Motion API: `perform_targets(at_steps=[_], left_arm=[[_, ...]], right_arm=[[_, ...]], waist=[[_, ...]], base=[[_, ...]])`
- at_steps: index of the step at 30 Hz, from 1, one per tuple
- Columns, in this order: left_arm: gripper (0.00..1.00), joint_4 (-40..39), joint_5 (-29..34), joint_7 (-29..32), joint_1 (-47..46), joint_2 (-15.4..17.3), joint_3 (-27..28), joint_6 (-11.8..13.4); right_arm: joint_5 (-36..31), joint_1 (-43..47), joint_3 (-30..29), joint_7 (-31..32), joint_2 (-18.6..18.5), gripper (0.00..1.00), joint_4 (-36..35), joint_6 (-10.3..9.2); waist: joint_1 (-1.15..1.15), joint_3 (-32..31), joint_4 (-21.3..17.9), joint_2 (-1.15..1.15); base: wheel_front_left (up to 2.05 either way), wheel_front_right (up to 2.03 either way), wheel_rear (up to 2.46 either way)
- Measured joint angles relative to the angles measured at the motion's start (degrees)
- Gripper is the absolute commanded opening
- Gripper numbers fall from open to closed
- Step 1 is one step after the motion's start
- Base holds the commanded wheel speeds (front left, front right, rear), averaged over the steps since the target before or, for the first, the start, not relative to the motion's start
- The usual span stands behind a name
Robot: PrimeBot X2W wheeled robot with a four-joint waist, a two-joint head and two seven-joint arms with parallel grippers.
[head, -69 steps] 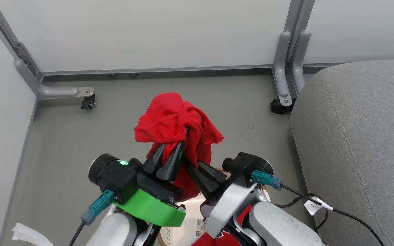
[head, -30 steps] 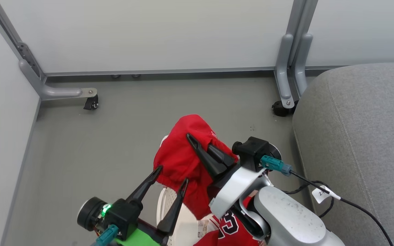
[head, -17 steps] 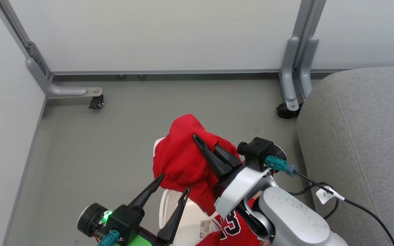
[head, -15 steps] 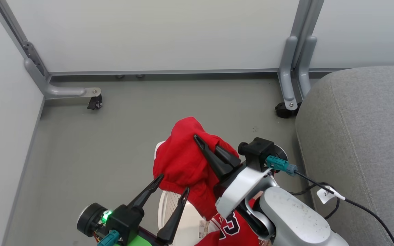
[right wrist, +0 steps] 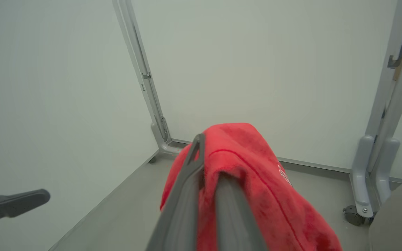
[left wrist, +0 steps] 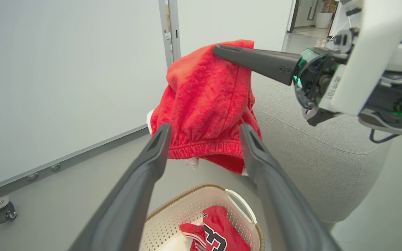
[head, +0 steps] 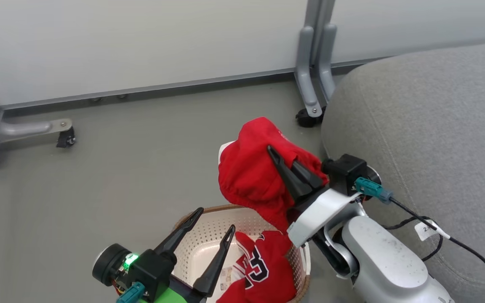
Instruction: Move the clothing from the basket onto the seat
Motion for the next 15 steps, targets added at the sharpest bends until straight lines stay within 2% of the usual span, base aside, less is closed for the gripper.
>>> perform_targets(at_steps=[15], left_arm=[[1.0,-3.71,1.52,3.5,-4.97,2.27,-0.38,-1.05]], right_arm=[[-2.57,0.37,-10.04,-0.89,-0.62,0.0,-2.88,0.0]], waist=[[0.0,5.79,-14.84,0.0]], base=[[0.0,0.0,0.0]])
